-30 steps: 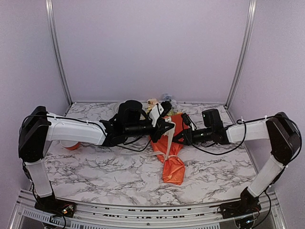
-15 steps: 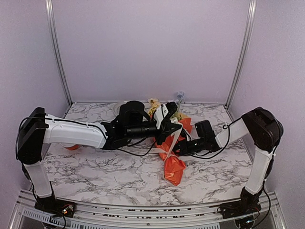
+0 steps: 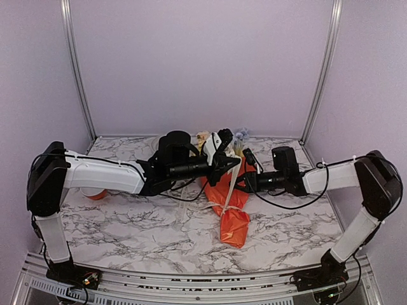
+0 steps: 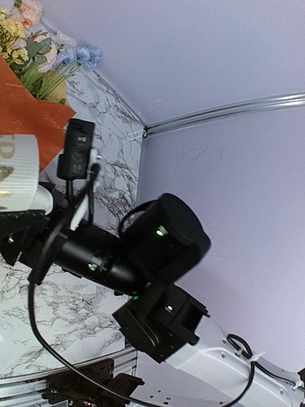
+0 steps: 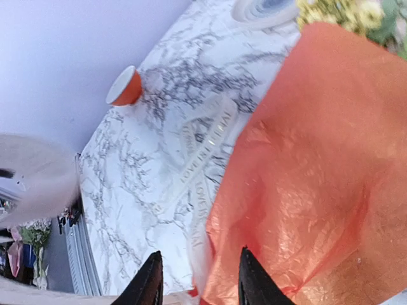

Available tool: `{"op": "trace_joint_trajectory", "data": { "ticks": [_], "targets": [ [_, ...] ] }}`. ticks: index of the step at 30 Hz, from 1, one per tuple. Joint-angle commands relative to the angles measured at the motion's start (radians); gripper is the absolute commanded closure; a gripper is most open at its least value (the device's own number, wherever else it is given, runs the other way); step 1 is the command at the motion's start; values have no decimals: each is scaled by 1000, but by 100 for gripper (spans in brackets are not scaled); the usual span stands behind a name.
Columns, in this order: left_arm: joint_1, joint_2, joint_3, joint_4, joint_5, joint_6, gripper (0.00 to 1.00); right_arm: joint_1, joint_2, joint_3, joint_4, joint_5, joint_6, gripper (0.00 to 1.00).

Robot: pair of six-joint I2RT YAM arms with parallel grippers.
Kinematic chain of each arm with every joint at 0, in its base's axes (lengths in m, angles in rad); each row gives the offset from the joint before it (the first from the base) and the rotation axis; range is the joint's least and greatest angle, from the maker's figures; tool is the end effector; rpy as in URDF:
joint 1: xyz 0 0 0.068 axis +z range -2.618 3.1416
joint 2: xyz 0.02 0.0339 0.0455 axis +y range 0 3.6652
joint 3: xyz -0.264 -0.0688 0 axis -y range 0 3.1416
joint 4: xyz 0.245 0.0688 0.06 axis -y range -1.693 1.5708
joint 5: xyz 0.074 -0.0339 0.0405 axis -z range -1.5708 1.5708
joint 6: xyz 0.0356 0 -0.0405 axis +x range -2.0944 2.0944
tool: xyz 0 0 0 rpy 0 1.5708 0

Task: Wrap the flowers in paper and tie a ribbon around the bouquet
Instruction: Tie the ribbon around the folded bouquet.

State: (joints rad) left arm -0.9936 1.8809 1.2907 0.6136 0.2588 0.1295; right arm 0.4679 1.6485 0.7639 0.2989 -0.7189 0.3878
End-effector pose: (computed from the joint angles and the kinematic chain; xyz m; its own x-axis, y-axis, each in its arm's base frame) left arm 0.2357 -0.3786 0.2809 0.1353 0.0210 -0.9906 0.9401 0.3130 0.1350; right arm 0.2805 0.1680 0.1695 -0.7703 -0.0704 -0.6338 -0.5811 0.4869 0.6521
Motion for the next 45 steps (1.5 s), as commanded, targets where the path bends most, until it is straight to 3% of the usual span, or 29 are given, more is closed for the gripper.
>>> {"op": "trace_joint_trajectory", "data": {
  "ticks": [1,6,12,19,21,25,28,31,32,33,35,36,37,42,45],
  "targets": [
    [4,6,-21,62,-18,-13,100,2,-125,29,-55,-14,-98,59],
    [4,-2,-37,62,-24,-3,100,-20,-242,-8,-81,-52,-176,46],
    [4,-2,-38,62,-30,5,100,27,-279,-52,65,-155,-204,32],
    [6,-5,-49,60,-27,-8,100,29,-267,-69,106,-166,-206,33],
    [6,-2,-47,61,-19,-13,100,28,-240,-67,147,-147,-169,40],
    [7,2,-44,61,-22,-22,100,28,-163,-40,268,-180,-80,74],
    [9,0,-47,53,-21,-33,100,30,-146,-37,329,-179,-48,80],
    [15,8,-43,41,-36,-44,100,30,-144,-40,358,-189,-23,100],
    [16,12,-42,35,-39,-49,100,30,-145,-41,358,-194,-21,100],
    [21,13,-42,26,-39,-59,93,29,-145,-40,359,-199,-14,100],
    [34,5,-53,-15,-37,-86,54,29,-151,-40,346,-192,-9,100],
    [45,-7,-61,-58,-38,-100,41,29,-152,-36,320,-176,-14,100],
    [55,-21,-67,-137,-50,-119,34,28,-152,-33,298,-165,-21,100],
    [104,-85,-109,-496,-215,-186,21,28,-134,-35,270,-148,-7,100],
    [120,-107,-183,-569,-268,-210,18,28,-125,-31,268,-134,-4,100]
  ]
}}
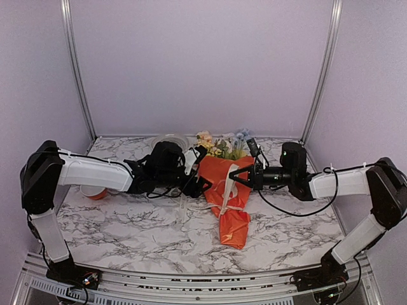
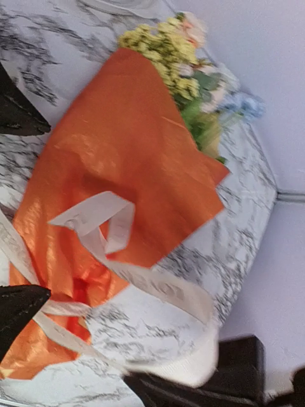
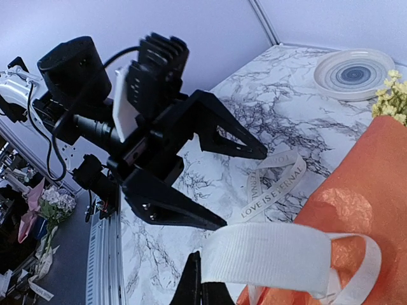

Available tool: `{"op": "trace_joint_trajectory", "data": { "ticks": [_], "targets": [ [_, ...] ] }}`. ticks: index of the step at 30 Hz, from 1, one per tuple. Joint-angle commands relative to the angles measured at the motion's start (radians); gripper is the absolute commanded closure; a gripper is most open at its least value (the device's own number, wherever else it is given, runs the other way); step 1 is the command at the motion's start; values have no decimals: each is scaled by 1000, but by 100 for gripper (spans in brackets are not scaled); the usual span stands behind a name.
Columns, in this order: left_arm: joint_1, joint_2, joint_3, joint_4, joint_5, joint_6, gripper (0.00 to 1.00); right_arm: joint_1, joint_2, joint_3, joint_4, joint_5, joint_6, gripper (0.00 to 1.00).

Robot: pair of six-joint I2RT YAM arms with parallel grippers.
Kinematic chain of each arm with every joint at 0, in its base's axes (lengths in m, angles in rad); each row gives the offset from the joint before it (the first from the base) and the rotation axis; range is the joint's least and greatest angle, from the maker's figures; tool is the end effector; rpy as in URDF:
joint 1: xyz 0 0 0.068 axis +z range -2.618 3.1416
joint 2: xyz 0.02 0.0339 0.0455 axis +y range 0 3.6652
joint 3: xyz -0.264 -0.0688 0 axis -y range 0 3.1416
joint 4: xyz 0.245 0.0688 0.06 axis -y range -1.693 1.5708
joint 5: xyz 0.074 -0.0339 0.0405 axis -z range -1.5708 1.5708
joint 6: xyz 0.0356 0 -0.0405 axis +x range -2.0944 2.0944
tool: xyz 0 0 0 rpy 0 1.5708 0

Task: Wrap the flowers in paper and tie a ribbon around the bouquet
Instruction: Tie the ribbon around the folded bouquet.

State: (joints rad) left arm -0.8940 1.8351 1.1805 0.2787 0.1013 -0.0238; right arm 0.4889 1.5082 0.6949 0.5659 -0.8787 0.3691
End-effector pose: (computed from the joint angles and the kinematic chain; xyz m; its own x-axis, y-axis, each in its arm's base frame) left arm 0.2613 -0.3310 0.2266 -0.2497 0.2730 -0.9290 0.8288 0.5564 -0.0593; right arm 0.2601 0.1694 0.2165 -0.5475 -0.0305 -0.8362 -0.8162 0.2400 0.5256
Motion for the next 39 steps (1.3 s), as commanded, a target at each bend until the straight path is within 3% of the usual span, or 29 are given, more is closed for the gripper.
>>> {"op": "trace_joint_trajectory", "data": {
  "ticks": [1,5,7,9,12,16,19,26,27,29,30,36,39],
  "targets": [
    [28,-66,-101,-230,-120,-63,18,7,18,39,2,31,17,100],
    [52,-37,-130,-225,-103,-11,25,8,40,43,8,36,31,100],
    [33,-17,-126,-193,36,97,31,7,51,45,3,40,33,100],
    [-9,-11,-153,-102,88,290,28,7,56,45,3,42,34,100],
    [-26,12,-179,4,39,427,24,7,57,42,6,46,40,100],
    [-20,107,-96,-70,31,518,30,7,57,41,8,49,46,100],
    [-25,164,-22,-186,37,533,39,7,54,42,8,54,44,100],
    [-29,210,13,-190,-22,522,52,7,63,49,10,50,47,100],
    [-29,215,18,-194,-28,518,62,7,61,49,11,52,47,100],
    [-29,217,23,-215,-48,492,94,7,56,49,10,66,52,100],
    [-29,213,20,-224,-54,482,100,5,53,49,5,81,53,100],
    [-25,138,-73,-229,-160,393,100,-92,45,20,-79,244,122,100],
    [-25,125,-91,-275,-202,353,100,-195,32,-86,6,272,221,100]
  ]
}}
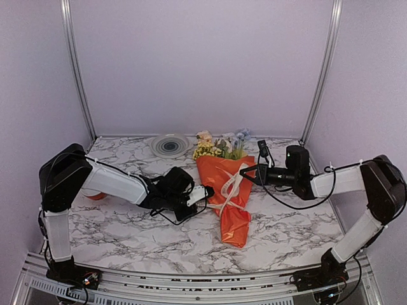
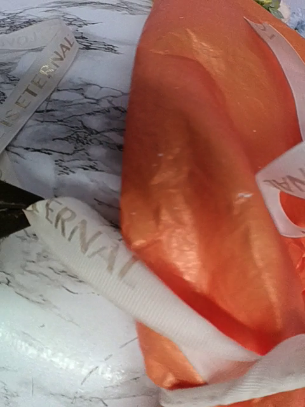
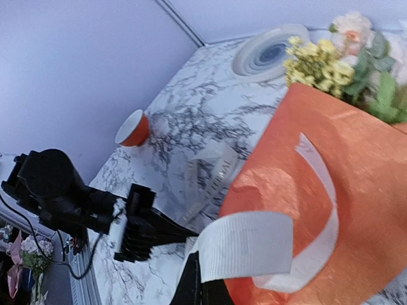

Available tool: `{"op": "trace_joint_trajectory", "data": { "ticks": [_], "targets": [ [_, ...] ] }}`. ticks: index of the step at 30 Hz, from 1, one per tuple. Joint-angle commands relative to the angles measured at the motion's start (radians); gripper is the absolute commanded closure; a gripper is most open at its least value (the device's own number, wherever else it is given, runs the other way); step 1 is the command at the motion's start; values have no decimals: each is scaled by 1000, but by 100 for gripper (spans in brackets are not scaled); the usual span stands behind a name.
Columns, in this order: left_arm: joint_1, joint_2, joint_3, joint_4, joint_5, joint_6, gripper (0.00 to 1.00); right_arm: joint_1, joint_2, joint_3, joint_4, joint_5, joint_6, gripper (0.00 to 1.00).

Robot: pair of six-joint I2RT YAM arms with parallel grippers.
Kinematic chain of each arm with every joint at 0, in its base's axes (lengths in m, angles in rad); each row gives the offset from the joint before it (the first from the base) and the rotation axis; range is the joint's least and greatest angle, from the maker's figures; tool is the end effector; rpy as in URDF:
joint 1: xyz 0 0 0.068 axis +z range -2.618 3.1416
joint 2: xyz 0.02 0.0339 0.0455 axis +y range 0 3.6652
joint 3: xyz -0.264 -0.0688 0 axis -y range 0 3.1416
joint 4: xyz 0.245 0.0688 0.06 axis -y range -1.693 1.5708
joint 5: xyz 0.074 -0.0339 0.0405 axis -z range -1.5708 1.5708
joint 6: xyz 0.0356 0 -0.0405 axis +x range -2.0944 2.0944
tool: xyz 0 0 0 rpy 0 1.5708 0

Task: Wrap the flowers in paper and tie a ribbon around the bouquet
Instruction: Tie the ribbon around the folded bouquet.

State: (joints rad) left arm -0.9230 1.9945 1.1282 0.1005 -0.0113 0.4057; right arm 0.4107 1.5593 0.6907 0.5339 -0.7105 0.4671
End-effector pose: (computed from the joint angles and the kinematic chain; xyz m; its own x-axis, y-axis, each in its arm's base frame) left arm 0.2489 -0.3282 0.1304 -0.0715 0.7485 -0.6592 0.8932 0.3423 0.2917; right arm 0.2808 0.1476 0.1960 -0.6595 0.0851 -0.7469 -0.6389 0.4600 0.6166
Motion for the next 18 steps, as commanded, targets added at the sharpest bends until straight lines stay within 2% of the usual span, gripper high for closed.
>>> {"op": "trace_joint_trajectory", "data": {
  "ticks": [1,7,11,18],
  "targets": [
    [4,-37,-47,-114,-99,-90,100,-141,-18,-105,44,107,135,100],
    [8,-62,-129,-181,-227,-163,100,-233,-6,-182,-35,181,144,100],
    [16,-89,-144,-221,-251,-233,100,-303,8,-244,-60,239,148,100],
    [58,-105,-129,-289,-299,-303,100,-392,99,-264,-90,191,128,100]
  ]
}}
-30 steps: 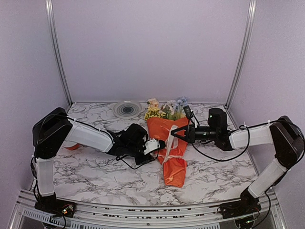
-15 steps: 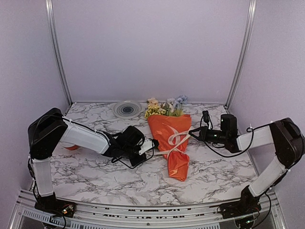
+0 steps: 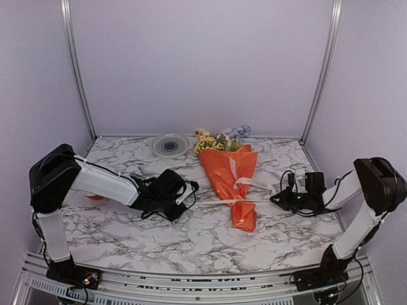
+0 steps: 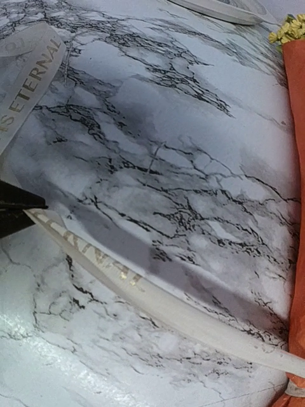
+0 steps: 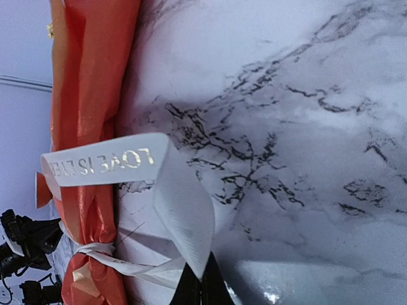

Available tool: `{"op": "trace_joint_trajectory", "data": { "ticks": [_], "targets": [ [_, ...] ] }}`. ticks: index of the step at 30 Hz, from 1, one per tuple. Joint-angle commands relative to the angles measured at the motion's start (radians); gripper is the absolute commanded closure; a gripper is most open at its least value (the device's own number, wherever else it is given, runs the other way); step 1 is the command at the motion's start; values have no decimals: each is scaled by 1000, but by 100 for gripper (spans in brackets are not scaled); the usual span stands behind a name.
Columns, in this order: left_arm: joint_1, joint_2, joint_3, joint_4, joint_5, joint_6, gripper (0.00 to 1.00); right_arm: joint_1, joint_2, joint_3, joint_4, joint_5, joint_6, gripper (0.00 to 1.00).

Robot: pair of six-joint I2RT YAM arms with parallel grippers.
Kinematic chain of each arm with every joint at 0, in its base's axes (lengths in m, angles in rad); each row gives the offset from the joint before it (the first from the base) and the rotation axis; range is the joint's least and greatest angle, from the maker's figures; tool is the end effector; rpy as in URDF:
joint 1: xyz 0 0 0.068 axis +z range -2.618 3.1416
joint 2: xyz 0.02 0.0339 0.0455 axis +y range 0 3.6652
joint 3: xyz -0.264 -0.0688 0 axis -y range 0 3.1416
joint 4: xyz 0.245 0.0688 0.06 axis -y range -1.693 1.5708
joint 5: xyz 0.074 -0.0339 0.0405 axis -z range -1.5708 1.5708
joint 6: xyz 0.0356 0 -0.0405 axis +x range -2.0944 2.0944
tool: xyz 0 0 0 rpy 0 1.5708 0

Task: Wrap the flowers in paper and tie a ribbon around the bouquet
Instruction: Tie the ribbon around the folded bouquet.

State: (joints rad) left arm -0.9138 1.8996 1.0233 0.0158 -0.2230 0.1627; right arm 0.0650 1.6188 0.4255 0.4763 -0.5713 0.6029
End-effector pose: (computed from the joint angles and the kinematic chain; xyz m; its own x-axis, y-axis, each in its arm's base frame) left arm 0.2377 -0.2953 0.1311 -0.3461 0.7074 -0.6163 0.7501 0.6032 0.2711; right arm 0.2553 0.0359 0.1033 -0.8017 0.4258 -0.4194 -0.0082 0.6938 0.7201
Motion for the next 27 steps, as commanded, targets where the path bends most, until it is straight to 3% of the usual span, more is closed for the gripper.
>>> {"op": "trace_joint_trajectory", "data": {
  "ticks": [1,6,12,17,25,27],
  "targets": [
    [51,-12,-23,-214,-103,-62,100,-48,48,3,-39,52,-12,100],
    [85,-28,-49,-282,-221,-59,100,-48,75,6,-37,38,-9,100],
    [131,-134,-134,-269,-184,-85,100,-48,84,17,-49,44,2,100],
    [115,-188,-138,-208,-19,-59,100,-9,71,27,-86,29,-19,100],
    [4,-290,-100,62,328,-1,100,162,-26,25,-241,24,29,100],
    [-11,-302,-94,100,383,9,100,185,-82,12,-293,19,44,95]
  ]
}}
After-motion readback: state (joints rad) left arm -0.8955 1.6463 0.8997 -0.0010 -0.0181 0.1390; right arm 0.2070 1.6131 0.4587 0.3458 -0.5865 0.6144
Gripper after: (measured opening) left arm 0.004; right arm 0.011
